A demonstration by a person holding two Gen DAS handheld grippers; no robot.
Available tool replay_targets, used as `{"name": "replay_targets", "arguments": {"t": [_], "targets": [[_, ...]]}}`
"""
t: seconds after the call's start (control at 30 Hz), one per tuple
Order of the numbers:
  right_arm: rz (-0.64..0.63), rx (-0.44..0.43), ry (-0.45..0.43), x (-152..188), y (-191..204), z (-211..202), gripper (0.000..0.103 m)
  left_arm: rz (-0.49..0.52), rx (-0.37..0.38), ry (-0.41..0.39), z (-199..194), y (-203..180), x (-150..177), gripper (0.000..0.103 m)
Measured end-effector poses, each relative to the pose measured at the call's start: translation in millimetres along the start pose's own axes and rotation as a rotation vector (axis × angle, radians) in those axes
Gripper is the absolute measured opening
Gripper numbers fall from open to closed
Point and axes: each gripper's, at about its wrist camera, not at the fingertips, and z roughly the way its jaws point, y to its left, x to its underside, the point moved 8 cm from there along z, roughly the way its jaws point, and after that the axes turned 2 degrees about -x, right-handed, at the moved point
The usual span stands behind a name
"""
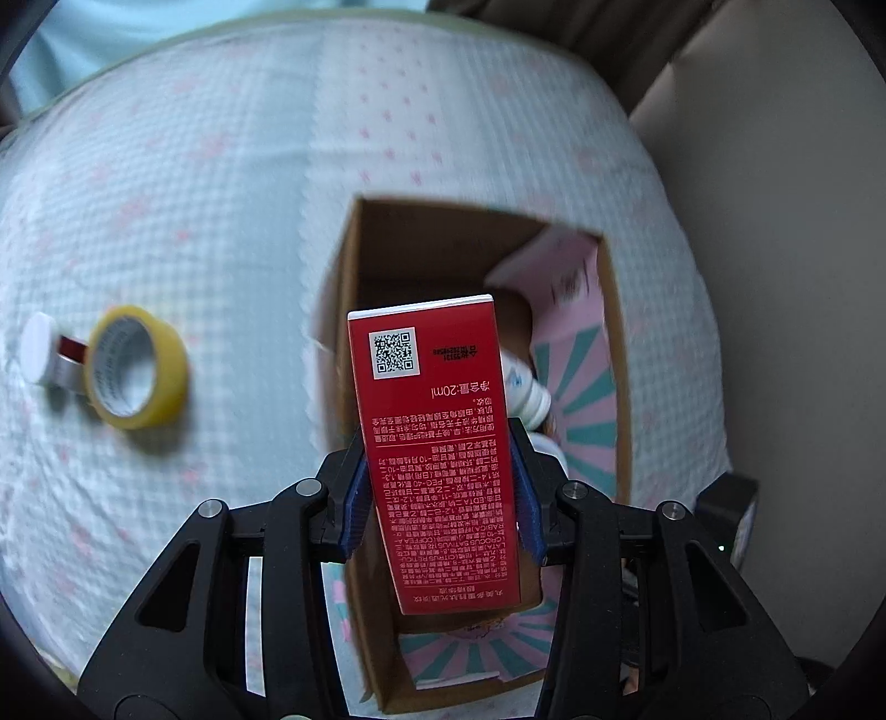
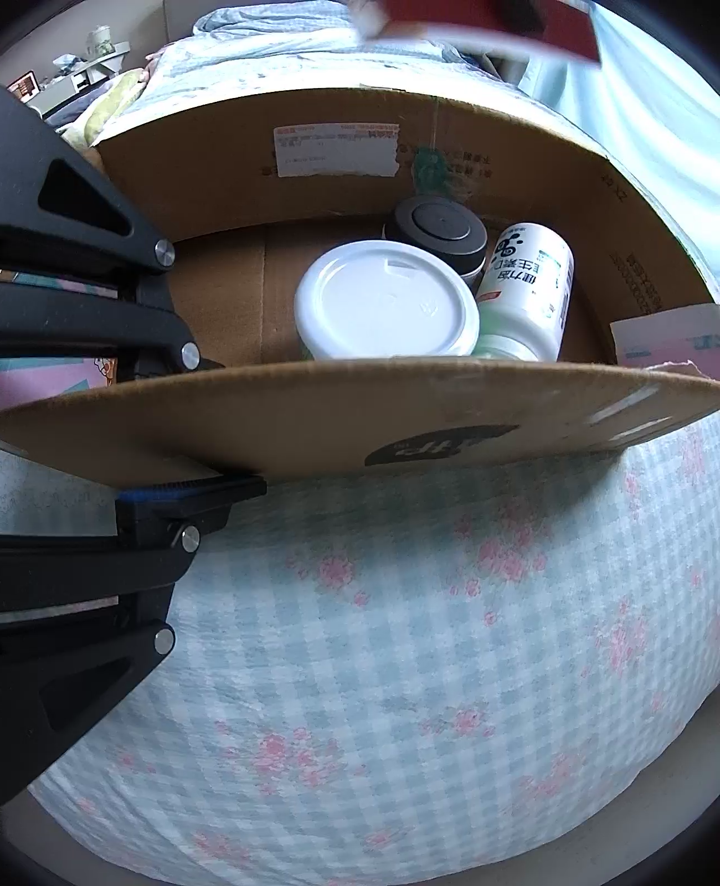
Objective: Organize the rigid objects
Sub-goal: 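Carry the red carton into the cardboard box and release it, then move the left gripper to the white round lid and grasp it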
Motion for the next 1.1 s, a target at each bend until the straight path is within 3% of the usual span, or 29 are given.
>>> {"name": "replay_targets", "arguments": {"t": [0.2, 0.37, 0.43, 0.47, 0.87, 1.1], "targets": [[-0.011, -0.019, -0.002, 2, -3, -1, 0.02, 0.05, -0.028, 0.071, 37, -7, 31, 0.039], [-0.018, -0.025, 0.0, 1, -2, 0, 0.021, 0.122, -0.074, 0.084, 38, -18, 38, 0.043], [-0.018, -0.026, 0.001, 0, -1, 0, 0.021, 0.138, -0.072, 0.062, 30, -23, 35, 0.089], [-0.019, -0.026, 0.001, 0, -1, 0, 0.021, 0.14, -0.066, 0.045, 27, -25, 33, 0.101], [-0.029, -0.033, 0.002, 0, 1, -2, 0.022, 0.123, -0.053, 0.03, 3, -18, 35, 0.103], [-0.032, -0.031, -0.002, 1, 3, -3, 0.022, 0.125, -0.038, -0.023, -41, -3, 29, 0.103]]}}
